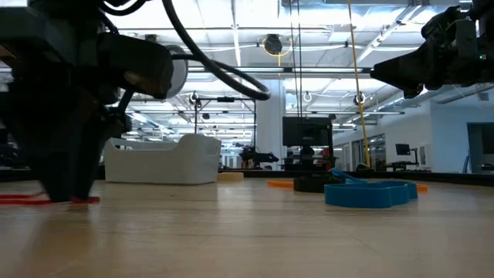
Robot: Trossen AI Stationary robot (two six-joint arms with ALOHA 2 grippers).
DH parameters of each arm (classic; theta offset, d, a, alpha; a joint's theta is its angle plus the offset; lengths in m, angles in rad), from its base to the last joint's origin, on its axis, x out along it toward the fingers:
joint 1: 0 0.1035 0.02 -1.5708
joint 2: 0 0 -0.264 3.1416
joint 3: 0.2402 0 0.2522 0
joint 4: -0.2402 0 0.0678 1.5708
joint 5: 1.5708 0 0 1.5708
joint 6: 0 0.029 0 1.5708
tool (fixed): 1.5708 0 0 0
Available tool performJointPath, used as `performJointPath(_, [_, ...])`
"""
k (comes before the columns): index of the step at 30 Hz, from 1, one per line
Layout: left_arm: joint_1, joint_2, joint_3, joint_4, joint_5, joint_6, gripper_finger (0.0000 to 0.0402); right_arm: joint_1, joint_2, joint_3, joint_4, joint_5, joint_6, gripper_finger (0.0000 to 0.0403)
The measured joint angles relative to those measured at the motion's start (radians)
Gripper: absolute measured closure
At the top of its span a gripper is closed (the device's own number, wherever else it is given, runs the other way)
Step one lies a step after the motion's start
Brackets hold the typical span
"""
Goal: Pick and place rubber bands into bin
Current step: Put the red rubber band into the gray bin
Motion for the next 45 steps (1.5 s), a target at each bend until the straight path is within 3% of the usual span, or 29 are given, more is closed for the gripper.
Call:
performJointPath(17, [-0.008,0.002,-0.001,-0.029,-0.025,-0.053,0.0254,0.0,0.0,0.0,-0.002,0.003,-0.001,0.0287])
performJointPath(23, [-0.029,0.002,-0.002,-0.031,-0.091,-0.058,0.0257,0.0,0.0,0.0,-0.003,0.003,-0.001,0.0287])
performJointPath(27, [-0.028,0.002,-0.003,-0.035,-0.103,-0.076,0.0289,0.0,0.0,0.0,-0.003,0.003,-0.001,0.0287])
performJointPath(34, [-0.026,0.003,-0.003,-0.038,-0.112,-0.065,0.0389,0.0,0.0,0.0,-0.003,0.003,-0.001,0.0287])
performJointPath(45, [-0.015,-0.044,-0.005,-0.064,-0.138,0.086,0.0396,0.0,0.0,0.0,-0.003,0.003,-0.001,0.0287])
